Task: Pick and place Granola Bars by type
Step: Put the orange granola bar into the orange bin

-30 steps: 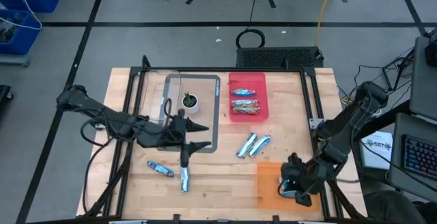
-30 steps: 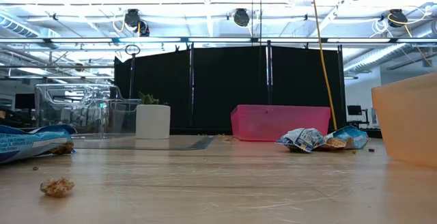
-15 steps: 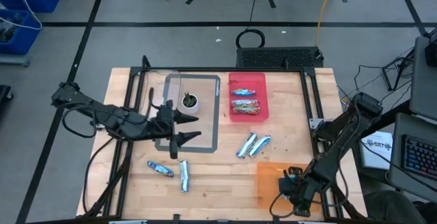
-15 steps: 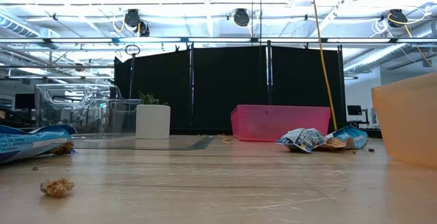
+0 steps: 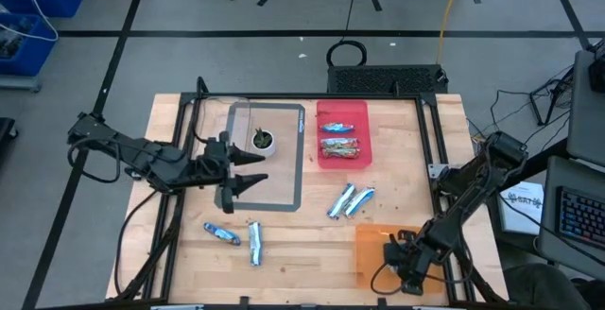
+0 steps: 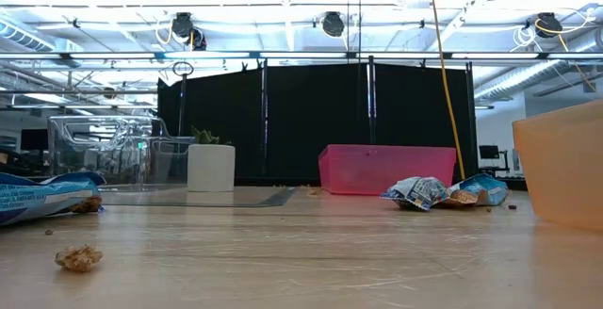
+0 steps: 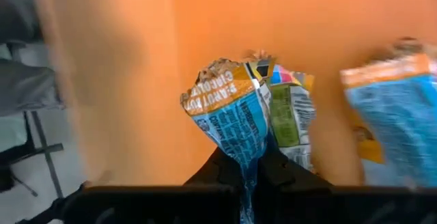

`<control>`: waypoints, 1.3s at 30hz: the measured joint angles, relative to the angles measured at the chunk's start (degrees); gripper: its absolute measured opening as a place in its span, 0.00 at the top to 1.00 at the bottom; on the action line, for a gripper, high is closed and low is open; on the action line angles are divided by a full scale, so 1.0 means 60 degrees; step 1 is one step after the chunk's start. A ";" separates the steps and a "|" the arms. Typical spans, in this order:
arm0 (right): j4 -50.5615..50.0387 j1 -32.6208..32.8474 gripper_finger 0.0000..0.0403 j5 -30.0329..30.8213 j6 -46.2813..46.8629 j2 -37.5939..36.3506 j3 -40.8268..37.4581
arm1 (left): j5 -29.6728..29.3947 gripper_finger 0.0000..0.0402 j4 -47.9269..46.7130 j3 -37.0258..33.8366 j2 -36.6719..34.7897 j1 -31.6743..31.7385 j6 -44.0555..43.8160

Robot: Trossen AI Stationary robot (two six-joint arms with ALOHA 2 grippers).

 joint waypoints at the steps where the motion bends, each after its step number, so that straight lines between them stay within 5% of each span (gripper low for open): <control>1: 0.0010 -0.0003 1.00 0.0003 0.0046 0.0000 -0.0101 | 0.0001 0.46 -0.0022 0.0000 0.0000 0.0000 0.0006; 18: 0.0458 -0.0331 0.67 -0.0605 0.0175 -0.0360 -0.0608 | 0.0022 0.45 -0.0466 0.0000 0.0001 0.0000 -0.0005; 39: -0.0447 -0.2212 0.69 -0.0387 -0.1356 -0.3210 -0.0608 | 0.0036 0.46 -0.0541 0.0000 0.0004 0.0000 0.0079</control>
